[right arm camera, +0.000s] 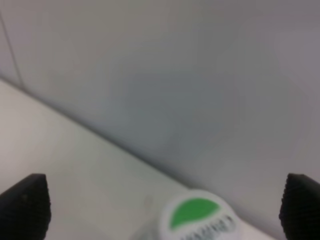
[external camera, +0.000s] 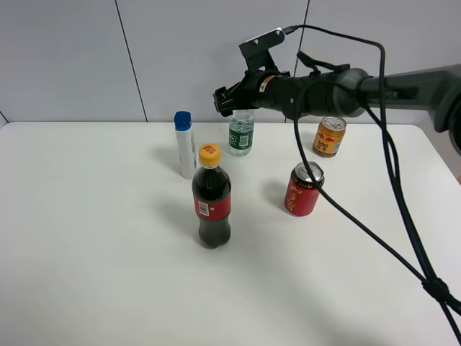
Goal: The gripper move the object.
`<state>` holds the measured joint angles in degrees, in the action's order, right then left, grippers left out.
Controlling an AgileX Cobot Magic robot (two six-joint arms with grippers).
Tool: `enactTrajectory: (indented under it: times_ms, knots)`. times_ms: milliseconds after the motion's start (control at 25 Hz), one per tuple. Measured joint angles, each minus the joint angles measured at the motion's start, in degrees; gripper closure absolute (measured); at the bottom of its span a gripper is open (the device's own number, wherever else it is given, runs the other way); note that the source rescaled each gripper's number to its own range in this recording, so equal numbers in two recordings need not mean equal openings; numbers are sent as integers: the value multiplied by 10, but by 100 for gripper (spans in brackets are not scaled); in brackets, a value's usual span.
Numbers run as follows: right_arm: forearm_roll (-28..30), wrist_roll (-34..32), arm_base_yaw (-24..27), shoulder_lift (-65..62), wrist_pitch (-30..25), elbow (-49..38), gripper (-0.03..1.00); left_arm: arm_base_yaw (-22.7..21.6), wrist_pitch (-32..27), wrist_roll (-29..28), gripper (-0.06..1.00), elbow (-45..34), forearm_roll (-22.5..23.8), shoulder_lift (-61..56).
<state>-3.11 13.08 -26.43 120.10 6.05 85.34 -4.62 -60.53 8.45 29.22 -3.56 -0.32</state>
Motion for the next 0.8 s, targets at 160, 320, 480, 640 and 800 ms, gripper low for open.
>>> enactTrajectory:
  times_ms: [160, 320, 480, 640, 800]
  knots:
    - [0, 0, 0, -62, -124, 0, 15, 0, 0, 0, -6, 0, 0, 0]
    - [-2, 0, 0, -142, -251, 0, 15, 0, 0, 0, -6, 0, 0, 0]
    - [-27, 0, 0, -216, -388, 4, 15, 0, 0, 0, -6, 0, 0, 0]
    - [-41, -2, 0, -270, -488, 4, 15, 0, 0, 0, -6, 0, 0, 0]
    - [-43, -3, 1, -312, -580, 4, 15, 0, 0, 0, -6, 0, 0, 0]
